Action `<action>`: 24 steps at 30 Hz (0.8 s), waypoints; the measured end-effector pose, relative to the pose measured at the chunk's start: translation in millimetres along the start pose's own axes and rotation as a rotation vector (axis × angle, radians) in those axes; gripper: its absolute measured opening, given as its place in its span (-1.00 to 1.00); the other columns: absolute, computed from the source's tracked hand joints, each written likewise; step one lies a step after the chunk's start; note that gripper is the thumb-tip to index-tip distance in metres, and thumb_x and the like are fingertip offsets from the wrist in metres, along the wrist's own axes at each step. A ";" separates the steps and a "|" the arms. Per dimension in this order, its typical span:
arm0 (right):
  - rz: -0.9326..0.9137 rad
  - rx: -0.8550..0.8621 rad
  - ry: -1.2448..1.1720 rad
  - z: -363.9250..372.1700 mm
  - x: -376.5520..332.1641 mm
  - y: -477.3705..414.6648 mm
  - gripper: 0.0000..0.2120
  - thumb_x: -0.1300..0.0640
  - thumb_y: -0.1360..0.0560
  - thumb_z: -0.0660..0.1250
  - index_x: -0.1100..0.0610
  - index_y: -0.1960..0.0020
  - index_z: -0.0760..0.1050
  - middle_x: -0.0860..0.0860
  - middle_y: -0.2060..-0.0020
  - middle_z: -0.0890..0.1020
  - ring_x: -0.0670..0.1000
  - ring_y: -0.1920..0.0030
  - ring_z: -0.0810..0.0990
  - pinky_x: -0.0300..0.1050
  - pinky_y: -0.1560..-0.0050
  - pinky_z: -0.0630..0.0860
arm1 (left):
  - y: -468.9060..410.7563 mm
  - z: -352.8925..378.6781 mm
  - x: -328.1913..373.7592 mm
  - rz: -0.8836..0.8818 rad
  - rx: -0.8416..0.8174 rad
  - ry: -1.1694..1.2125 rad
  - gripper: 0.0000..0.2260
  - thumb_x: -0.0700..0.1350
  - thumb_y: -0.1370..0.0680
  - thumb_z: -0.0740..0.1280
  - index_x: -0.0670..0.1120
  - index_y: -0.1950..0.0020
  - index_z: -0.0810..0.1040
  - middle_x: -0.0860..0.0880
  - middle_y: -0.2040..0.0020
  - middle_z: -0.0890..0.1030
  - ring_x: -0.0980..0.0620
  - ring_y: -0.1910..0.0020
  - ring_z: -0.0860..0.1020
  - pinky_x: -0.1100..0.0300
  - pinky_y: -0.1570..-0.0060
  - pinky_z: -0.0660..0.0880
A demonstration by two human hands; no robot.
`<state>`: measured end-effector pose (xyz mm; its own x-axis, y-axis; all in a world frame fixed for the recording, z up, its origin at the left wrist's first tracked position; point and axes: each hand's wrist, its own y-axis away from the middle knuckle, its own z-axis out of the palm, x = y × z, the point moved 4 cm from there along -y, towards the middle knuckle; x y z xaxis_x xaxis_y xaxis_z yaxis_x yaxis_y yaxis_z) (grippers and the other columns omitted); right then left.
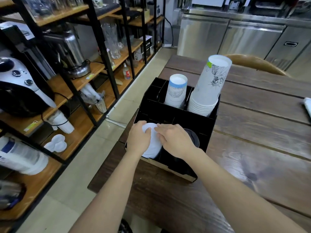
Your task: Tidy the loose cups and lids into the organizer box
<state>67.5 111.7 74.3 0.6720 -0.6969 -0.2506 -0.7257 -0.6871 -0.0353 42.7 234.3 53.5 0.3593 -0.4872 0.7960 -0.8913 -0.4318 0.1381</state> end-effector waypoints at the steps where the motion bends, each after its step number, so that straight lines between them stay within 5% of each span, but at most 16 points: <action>1: -0.020 0.013 0.012 3.5 0.4 -0.8 -0.68 0.16 -0.56 0.01 0.20 -0.06 0.51 0.08 -0.06 0.60 0.16 -0.15 0.52 0.02 0.01 0.33 | -0.2 0.8 -2.7 0.003 -0.004 -0.011 -0.63 -0.15 -0.58 0.17 -0.08 -0.39 0.37 -0.12 -0.37 0.44 -0.12 -0.31 0.42 -0.04 -0.24 0.42; 6: -0.048 0.067 0.059 10.8 -0.7 -0.8 -0.49 0.05 -0.39 -0.20 0.19 0.18 0.51 0.05 0.11 0.65 0.19 0.28 0.59 -0.03 0.15 0.37 | -1.0 -0.2 -7.2 0.048 -0.005 -0.115 -0.68 -0.12 -0.60 0.13 -0.05 -0.35 0.39 -0.09 -0.29 0.49 -0.12 -0.20 0.48 -0.04 -0.08 0.49; 10: 0.032 0.012 0.104 11.9 -0.2 -7.0 -0.68 0.12 -0.52 -0.07 0.16 0.14 0.44 0.06 0.17 0.64 0.15 0.19 0.57 -0.02 0.00 0.31 | -0.7 3.3 -4.3 0.113 -0.004 -0.277 -0.73 -0.08 -0.62 0.08 -0.10 -0.29 0.37 -0.12 -0.21 0.51 -0.15 -0.08 0.52 -0.07 0.05 0.51; 14: -0.004 0.075 0.078 14.4 -2.4 -3.0 -0.51 0.05 -0.37 -0.30 0.15 0.17 0.39 0.10 0.23 0.64 0.15 0.35 0.41 -0.06 0.11 0.25 | 5.4 8.0 -6.0 0.126 0.021 -0.357 -0.70 -0.07 -0.63 0.04 -0.11 -0.32 0.34 -0.12 -0.23 0.48 -0.13 -0.10 0.50 -0.09 0.02 0.50; 16: -0.025 0.054 0.113 18.9 -1.7 -2.4 -0.46 0.01 -0.37 -0.32 0.16 0.12 0.41 0.07 0.18 0.64 0.15 0.33 0.44 -0.07 0.12 0.21 | 7.7 7.3 -5.8 0.142 0.035 -0.352 -0.70 -0.07 -0.63 0.04 -0.11 -0.32 0.35 -0.11 -0.23 0.48 -0.13 -0.12 0.49 -0.07 0.03 0.50; 20: -0.004 0.018 0.098 15.1 0.9 -5.1 -0.78 0.13 -0.55 0.01 0.17 0.09 0.41 0.10 0.14 0.65 0.19 0.18 0.56 -0.05 0.09 0.20 | 5.2 3.8 -2.5 0.158 0.033 -0.367 -0.74 -0.08 -0.63 0.05 -0.12 -0.26 0.36 -0.13 -0.18 0.50 -0.14 -0.08 0.50 -0.07 0.07 0.50; 24: 0.021 -0.076 0.046 9.7 -0.6 -3.1 -0.86 0.15 -0.54 0.06 0.15 0.07 0.39 0.11 -0.02 0.60 0.17 -0.02 0.54 -0.06 0.07 0.19 | 2.4 2.8 0.3 0.167 -0.020 -0.437 -0.75 -0.09 -0.63 0.03 -0.13 -0.24 0.35 -0.15 -0.13 0.51 -0.15 -0.01 0.52 -0.07 0.11 0.51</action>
<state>67.9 116.3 65.2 0.6641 -0.7188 -0.2055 -0.7276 -0.6846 0.0434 41.5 231.0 52.4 0.2896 -0.8247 0.4857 -0.9505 -0.3076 0.0444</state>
